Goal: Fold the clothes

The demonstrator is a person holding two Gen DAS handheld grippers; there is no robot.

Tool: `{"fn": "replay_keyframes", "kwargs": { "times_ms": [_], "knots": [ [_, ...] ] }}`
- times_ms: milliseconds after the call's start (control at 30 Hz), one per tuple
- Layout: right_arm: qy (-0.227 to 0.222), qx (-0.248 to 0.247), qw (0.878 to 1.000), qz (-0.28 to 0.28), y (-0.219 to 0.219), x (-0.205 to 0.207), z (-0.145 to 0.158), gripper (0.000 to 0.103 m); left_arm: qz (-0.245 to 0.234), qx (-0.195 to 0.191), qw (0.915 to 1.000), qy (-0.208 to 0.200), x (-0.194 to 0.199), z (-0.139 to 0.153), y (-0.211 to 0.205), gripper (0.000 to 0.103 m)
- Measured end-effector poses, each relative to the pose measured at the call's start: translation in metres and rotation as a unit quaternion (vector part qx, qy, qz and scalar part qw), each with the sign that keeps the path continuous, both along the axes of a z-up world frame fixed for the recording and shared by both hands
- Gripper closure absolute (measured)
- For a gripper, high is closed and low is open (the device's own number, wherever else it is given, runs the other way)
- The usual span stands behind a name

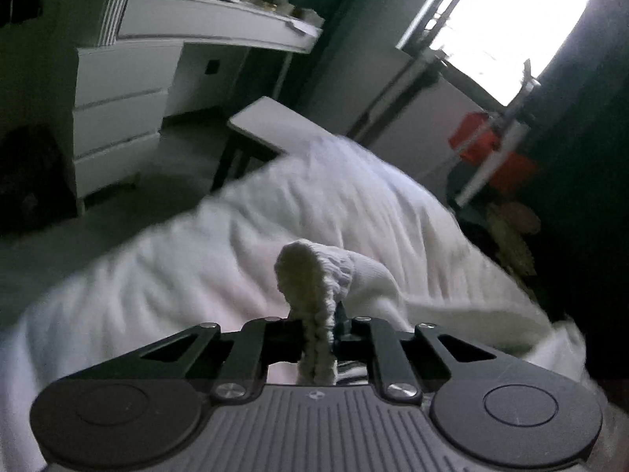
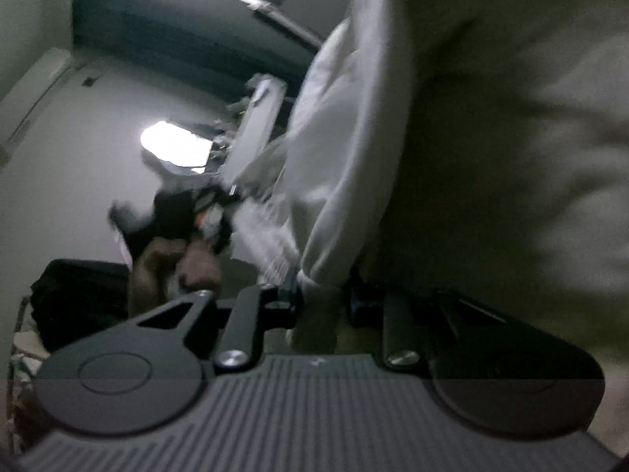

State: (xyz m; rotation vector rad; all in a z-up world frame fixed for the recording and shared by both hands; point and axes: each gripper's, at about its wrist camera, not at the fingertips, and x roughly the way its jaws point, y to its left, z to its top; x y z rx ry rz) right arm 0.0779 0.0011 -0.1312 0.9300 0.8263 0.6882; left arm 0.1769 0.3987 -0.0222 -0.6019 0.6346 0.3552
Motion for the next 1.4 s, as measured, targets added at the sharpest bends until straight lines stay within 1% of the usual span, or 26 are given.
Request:
{"fn": "replay_keyframes", "kwargs": {
  "times_ms": [100,167,233,300,367,467,533,600,633,667,700,733,767,800,867,900,933,1000,1133,1167,1300,1400],
  "knots": [
    [-0.026,0.011,0.999,0.016,0.056,0.013,0.012,0.079,0.021,0.026,0.9994,0.005,0.042,0.033,0.027,0.089],
    [-0.038,0.021,0.999,0.029,0.097,0.03,0.019,0.079,0.036,0.05,0.998,0.014,0.072,0.052,0.044,0.089],
    [-0.048,0.023,0.998,0.041,0.13,0.046,0.025,0.079,0.051,0.071,0.9958,0.028,0.105,0.061,0.06,0.089],
    [-0.066,0.01,0.996,0.05,0.162,0.064,0.027,0.079,0.062,0.089,0.9932,0.043,0.138,0.067,0.076,0.089],
    [-0.063,0.003,0.996,0.061,0.185,0.079,0.02,0.079,0.056,0.088,0.9925,0.064,0.168,0.052,0.088,0.089],
    [-0.026,-0.021,0.996,0.083,0.21,0.104,-0.002,0.079,0.041,0.084,0.9905,0.101,0.206,0.021,0.102,0.087],
    [-0.013,-0.038,0.995,0.097,0.211,0.113,-0.012,0.078,0.033,0.078,0.9894,0.118,0.217,0.0,0.111,0.085],
    [-0.009,-0.041,0.993,0.107,0.207,0.111,-0.01,0.076,0.024,0.065,0.9893,0.128,0.217,-0.015,0.116,0.079],
    [-0.007,-0.042,0.993,0.113,0.206,0.111,-0.009,0.075,0.022,0.063,0.9898,0.126,0.214,-0.016,0.118,0.077],
    [-0.004,-0.043,0.992,0.118,0.204,0.11,-0.009,0.072,0.019,0.063,0.9901,0.124,0.211,-0.016,0.119,0.071],
    [-0.002,-0.045,0.991,0.123,0.202,0.11,-0.008,0.07,0.016,0.071,0.99,0.121,0.205,-0.012,0.117,0.062],
    [0.0,-0.046,0.991,0.129,0.2,0.109,-0.007,0.065,0.014,0.08,0.9898,0.118,0.199,-0.008,0.115,0.056],
    [-0.001,-0.05,0.99,0.133,0.198,0.107,-0.005,0.057,0.012,0.089,0.9895,0.113,0.192,-0.003,0.112,0.048],
    [-0.01,-0.059,0.989,0.135,0.195,0.1,0.002,0.052,0.009,0.101,0.9894,0.105,0.183,0.004,0.107,0.045],
    [-0.043,-0.082,0.987,0.133,0.184,0.084,0.021,0.03,0.001,0.119,0.9894,0.084,0.16,0.019,0.093,0.042],
    [-0.061,-0.092,0.985,0.131,0.177,0.075,0.03,0.026,-0.005,0.127,0.9893,0.072,0.147,0.027,0.085,0.038],
    [-0.079,-0.102,0.984,0.125,0.168,0.065,0.041,0.017,-0.01,0.134,0.9891,0.06,0.134,0.035,0.077,0.036],
    [-0.11,-0.123,0.979,0.115,0.15,0.045,0.061,0.018,-0.019,0.143,0.9889,0.035,0.105,0.049,0.053,0.031],
    [-0.158,-0.169,0.969,0.082,0.115,0.023,0.102,0.018,-0.045,0.15,0.9876,-0.002,0.056,0.067,-0.003,0.031],
    [-0.171,-0.184,0.965,0.07,0.097,0.011,0.11,0.018,-0.056,0.149,0.9872,-0.011,0.044,0.07,-0.02,0.031],
    [-0.234,-0.237,0.943,0.014,0.039,-0.014,0.137,0.018,-0.109,0.151,0.9815,-0.042,-0.001,0.08,-0.093,0.031],
    [-0.263,-0.274,0.924,-0.035,0.002,-0.029,0.151,0.018,-0.136,0.148,0.9772,-0.068,-0.033,0.09,-0.149,0.031]
  ]
}}
